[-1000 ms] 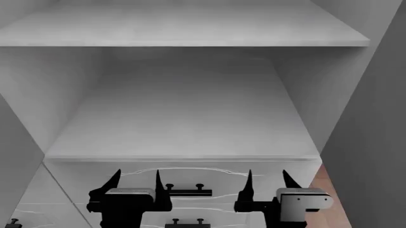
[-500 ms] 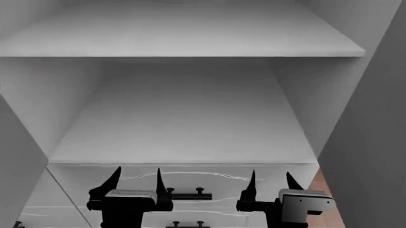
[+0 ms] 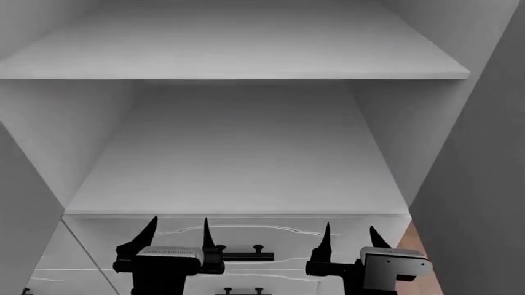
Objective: Close the side bottom right group 3 doors
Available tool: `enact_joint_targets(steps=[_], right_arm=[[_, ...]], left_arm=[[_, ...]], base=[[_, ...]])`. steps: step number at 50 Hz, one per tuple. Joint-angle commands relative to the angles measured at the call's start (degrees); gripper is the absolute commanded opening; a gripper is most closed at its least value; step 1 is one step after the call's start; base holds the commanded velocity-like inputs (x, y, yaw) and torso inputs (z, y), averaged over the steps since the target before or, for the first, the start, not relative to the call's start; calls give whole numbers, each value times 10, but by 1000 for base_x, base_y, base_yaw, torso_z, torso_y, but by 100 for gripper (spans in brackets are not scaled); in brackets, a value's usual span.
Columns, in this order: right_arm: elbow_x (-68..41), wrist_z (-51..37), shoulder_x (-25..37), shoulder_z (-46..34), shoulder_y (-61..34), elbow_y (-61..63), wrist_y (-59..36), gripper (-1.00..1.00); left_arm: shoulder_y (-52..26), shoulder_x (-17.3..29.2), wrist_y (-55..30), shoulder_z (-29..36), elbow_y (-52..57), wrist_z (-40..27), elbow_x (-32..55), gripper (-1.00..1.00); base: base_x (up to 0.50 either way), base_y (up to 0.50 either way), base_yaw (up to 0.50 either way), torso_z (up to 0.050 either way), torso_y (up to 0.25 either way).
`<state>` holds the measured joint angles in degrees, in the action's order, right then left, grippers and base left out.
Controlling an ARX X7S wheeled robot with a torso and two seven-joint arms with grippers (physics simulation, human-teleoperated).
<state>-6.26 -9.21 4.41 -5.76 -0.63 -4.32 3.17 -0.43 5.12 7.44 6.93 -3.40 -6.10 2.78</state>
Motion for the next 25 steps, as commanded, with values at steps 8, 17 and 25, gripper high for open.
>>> enact_joint_targets(steps=[8,17,25], right_arm=[[-6,-34,7,-13,-21,-9,-62,100],[-14,-37,12,-20,-21,-11,-68,100],[-15,-44,15,-26,-22,-19,-64,100]], left_arm=[[-6,7,1,8,-9,-32,1,100],[-8,12,7,14,-15,-38,4,100],[-9,15,13,20,-19,-43,5,100]], base=[[-228,0,0,0,0],[-500,0,0,0,0],[-500,0,0,0,0]])
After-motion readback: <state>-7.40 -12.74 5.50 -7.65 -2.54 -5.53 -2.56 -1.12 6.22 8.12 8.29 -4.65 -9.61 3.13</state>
